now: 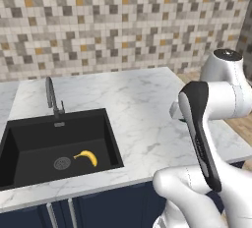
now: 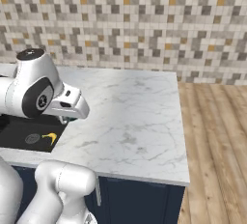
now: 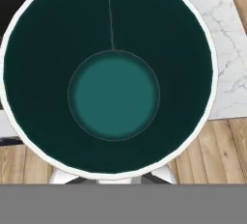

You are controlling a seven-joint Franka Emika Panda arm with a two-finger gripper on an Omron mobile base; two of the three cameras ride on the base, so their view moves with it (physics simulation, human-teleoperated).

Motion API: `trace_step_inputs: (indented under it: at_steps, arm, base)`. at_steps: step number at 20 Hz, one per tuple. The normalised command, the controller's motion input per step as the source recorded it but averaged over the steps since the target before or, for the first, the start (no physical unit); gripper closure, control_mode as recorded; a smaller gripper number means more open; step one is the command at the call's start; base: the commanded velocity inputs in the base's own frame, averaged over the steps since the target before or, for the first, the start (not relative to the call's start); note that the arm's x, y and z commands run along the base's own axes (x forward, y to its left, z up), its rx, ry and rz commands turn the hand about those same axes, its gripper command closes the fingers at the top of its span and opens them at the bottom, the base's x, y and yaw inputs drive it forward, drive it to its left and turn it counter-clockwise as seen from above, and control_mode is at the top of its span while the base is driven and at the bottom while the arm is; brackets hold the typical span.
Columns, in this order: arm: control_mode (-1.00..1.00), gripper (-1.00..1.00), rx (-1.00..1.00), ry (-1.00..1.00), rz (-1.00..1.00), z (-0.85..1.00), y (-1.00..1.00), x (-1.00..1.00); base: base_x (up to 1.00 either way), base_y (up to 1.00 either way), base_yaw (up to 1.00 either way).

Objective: Clear the mugs and bowl far away from the sink.

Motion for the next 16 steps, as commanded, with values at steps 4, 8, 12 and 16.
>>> trace_step_inputs:
  at_steps: [4,8,12,16]
  arm:
    - [1.0,1.0,0.0,-0.03,0.01,0.06,0.0,-0.15]
    - [1.0,1.0,0.0,0.0,0.0,0.0,0.0,0.0]
    - [1.0,1.0,0.0,0.0,0.0,0.0,0.0,0.0]
    - [1.0,1.0,0.0,0.0,0.0,0.0,0.0,0.0]
  base:
    - [-0.64,-0.03,0.02]
    - [-0.45,-0.08,-0.02]
    - [-0.03,-0.2,-0.48]
    - [0.0,-0.04,-0.94]
